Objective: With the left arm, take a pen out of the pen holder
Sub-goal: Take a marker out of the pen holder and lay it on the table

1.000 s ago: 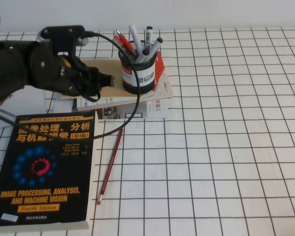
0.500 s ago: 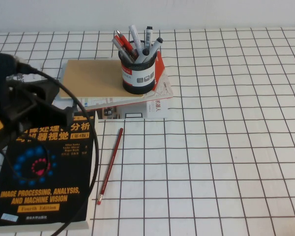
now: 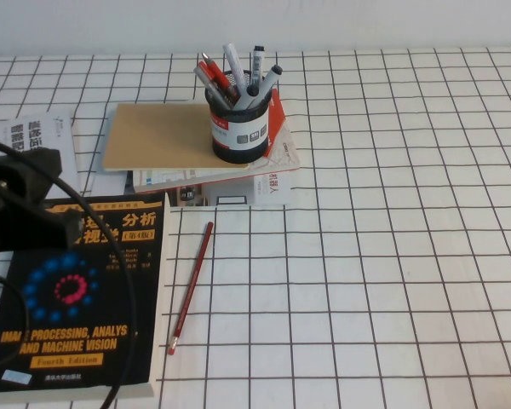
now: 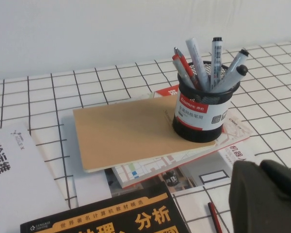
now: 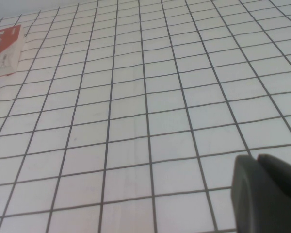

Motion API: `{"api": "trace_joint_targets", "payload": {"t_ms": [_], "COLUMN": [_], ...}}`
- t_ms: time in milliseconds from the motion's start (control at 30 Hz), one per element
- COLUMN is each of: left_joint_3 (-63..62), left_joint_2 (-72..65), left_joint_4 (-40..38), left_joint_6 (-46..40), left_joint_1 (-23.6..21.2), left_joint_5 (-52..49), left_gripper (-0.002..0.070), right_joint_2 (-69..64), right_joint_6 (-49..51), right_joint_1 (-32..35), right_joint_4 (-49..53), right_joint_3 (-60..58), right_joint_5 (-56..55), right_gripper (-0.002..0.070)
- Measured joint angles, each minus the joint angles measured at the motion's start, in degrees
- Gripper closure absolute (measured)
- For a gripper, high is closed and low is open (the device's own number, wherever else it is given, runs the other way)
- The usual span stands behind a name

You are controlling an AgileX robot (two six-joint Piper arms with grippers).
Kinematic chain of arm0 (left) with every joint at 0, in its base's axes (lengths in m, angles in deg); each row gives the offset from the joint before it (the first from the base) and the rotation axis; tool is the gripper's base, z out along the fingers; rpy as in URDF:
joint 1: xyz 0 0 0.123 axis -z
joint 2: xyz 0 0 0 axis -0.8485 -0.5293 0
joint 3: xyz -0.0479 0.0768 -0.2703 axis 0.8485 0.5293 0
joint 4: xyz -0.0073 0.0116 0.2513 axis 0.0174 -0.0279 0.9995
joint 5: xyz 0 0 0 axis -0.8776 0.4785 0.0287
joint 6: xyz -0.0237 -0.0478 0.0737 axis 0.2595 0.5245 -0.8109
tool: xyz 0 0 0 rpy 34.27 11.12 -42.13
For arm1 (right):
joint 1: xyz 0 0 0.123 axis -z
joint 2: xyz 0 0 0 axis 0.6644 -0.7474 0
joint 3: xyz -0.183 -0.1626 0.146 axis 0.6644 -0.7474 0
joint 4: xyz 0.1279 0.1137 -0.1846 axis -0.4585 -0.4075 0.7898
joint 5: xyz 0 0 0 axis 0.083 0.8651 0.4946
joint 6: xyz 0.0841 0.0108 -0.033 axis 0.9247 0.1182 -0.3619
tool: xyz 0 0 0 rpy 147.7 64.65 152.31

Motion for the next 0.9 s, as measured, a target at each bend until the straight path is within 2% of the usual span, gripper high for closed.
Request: {"api": "trace_joint_targets", "payload": {"t_ms": [300,433,667,767,900], "left_joint_3": [2.4,8.2,24.7,31.5,38.5], "left_joint_2": [1.3,7.5,24.9,32.6,42.1], "left_joint_4": [0.0,0.0,0.0,0.0,0.0], "left_joint_6": [-0.1,-0.1,-0.4,-0.5,-0.5], "left_joint_1": [0.0,0.0,0.0,-1.5,-6.6], "left_joint_5": [-3.2,-3.1,3.7,6.1,6.4], "left_gripper": [0.0676,0.0676,0.0676,0.0676,0.0676], "right_joint_2": [0.0,0.0,0.0,0.0,0.0], "right_joint_6": [0.0,0.0,0.0,0.0,0.0], "right_joint_1": [0.0,0.0,0.0,0.0,0.0], "right_joint_4": [0.0,0.0,0.0,0.0,0.0], "right_joint_3": [0.0,0.0,0.0,0.0,0.0], "right_joint_5": [0.0,0.0,0.0,0.0,0.0], "right_gripper": [0.0692,0.0692,0.0693,0.0693,0.0693]}}
